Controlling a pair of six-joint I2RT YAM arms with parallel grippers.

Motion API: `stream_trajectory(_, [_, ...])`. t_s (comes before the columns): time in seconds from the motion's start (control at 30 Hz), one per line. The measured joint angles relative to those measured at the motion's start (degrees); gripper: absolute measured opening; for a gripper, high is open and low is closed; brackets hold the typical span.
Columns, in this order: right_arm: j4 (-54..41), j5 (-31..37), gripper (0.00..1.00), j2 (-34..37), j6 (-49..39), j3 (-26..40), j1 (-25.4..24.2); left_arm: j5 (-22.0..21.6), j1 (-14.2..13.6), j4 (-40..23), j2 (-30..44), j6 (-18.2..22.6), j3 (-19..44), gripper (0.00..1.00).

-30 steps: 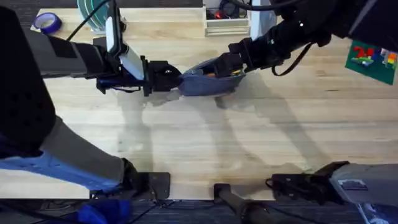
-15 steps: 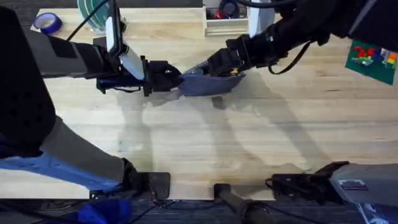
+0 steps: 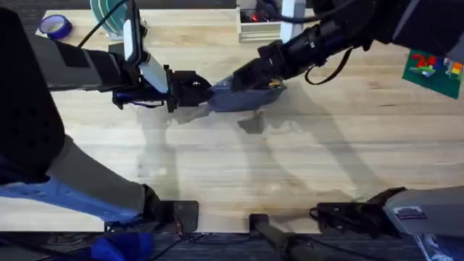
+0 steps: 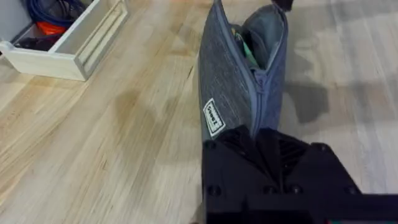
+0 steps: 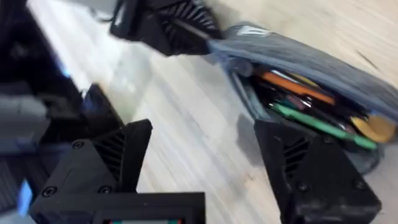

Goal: Unzip the bag, pick up the pens from the table one at a time and place them inside, then zip the bag closed.

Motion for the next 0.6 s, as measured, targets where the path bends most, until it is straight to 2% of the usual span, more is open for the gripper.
stream_trajectory(0.2, [-0.73,-3.84,0.997,0.12,-10.01,0.00,-0.30,-0.01,0.00,0.00,0.00,0.00,0.00,0.042])
stream_trajectory(0.6, [-5.44,-4.88,0.997,0.12,-18.07,0.00,-0.30,0.00,0.00,0.00,0.00,0.00,0.00,0.042])
